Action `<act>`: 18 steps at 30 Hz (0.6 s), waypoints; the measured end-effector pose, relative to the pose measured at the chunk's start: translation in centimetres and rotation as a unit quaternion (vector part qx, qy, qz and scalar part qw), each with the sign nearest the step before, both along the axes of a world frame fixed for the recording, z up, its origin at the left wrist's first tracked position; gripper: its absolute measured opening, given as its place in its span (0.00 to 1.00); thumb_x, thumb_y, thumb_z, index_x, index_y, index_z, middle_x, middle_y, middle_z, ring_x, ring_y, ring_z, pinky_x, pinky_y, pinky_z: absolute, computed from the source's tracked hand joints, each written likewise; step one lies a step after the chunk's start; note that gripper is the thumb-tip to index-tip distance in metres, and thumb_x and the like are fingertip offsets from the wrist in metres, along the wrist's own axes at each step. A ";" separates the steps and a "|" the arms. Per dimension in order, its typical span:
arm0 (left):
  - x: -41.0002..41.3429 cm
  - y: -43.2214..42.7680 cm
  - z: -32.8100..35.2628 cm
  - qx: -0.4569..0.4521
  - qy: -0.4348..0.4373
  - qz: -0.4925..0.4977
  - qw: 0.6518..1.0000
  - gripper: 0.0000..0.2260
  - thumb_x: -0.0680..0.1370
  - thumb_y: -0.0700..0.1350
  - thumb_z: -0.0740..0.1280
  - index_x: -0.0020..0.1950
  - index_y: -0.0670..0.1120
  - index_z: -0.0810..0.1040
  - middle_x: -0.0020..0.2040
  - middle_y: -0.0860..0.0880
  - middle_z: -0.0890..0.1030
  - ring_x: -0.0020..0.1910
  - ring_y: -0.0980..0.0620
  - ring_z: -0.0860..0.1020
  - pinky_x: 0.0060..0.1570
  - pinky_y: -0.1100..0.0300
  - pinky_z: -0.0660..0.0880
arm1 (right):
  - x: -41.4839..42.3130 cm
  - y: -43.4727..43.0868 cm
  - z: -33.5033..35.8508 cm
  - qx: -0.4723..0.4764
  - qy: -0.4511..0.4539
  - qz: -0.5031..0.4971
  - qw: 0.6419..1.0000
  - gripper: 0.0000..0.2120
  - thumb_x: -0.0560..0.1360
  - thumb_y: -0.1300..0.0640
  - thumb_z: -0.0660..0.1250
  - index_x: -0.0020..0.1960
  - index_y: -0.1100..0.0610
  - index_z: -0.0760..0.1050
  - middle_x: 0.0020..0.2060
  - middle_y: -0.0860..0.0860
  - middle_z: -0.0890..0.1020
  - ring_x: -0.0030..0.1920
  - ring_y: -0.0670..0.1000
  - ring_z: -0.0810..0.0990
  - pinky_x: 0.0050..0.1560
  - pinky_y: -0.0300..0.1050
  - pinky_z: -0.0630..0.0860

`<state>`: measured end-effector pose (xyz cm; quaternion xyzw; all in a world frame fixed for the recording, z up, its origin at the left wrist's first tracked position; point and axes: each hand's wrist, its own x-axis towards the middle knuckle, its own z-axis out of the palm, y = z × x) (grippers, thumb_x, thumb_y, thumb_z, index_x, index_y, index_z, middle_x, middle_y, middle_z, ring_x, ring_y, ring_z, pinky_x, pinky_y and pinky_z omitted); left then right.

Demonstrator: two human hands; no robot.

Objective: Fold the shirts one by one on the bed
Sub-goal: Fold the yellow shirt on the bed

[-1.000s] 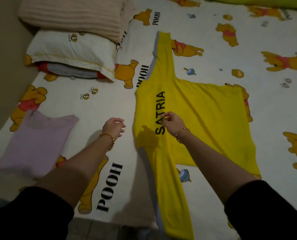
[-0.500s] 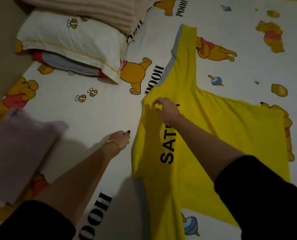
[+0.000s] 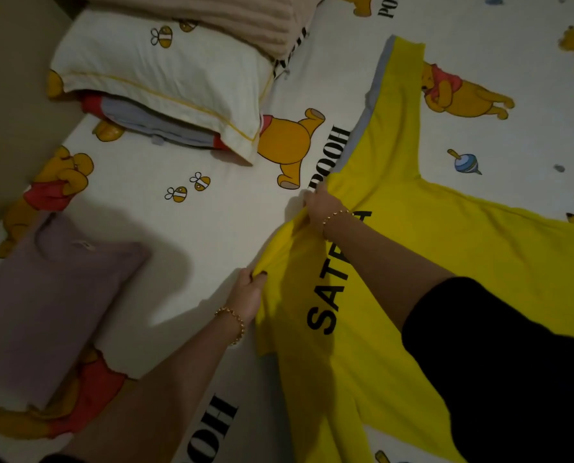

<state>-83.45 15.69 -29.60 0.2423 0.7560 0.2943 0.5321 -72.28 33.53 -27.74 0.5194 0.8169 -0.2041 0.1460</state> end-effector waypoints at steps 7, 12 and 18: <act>-4.0 0.2 0.5 0.135 0.029 0.115 0.984 0.10 0.77 0.40 0.66 0.50 0.47 0.65 0.40 0.49 0.74 0.33 0.53 0.70 0.26 0.70 0.67 | -4.5 1.1 1.3 0.066 0.100 -0.048 0.992 0.17 0.77 0.70 0.59 0.65 0.63 0.67 0.68 0.62 0.62 0.56 0.61 0.76 0.53 0.48 0.71; -7.8 -1.1 -0.8 0.095 0.088 0.108 0.986 0.11 0.76 0.41 0.69 0.50 0.48 0.66 0.40 0.47 0.73 0.34 0.52 0.70 0.30 0.64 0.69 | -8.1 0.5 0.2 0.048 0.171 -0.023 0.984 0.18 0.75 0.71 0.59 0.63 0.62 0.69 0.64 0.60 0.65 0.51 0.61 0.76 0.50 0.51 0.72; -8.3 -2.0 -1.0 0.102 0.283 -0.033 0.953 0.18 0.68 0.35 0.74 0.51 0.44 0.70 0.44 0.49 0.70 0.43 0.49 0.70 0.41 0.58 0.68 | -6.7 -1.8 -1.4 0.043 0.178 -0.029 0.983 0.30 0.71 0.75 0.58 0.71 0.55 0.66 0.68 0.60 0.64 0.62 0.61 0.70 0.55 0.53 0.73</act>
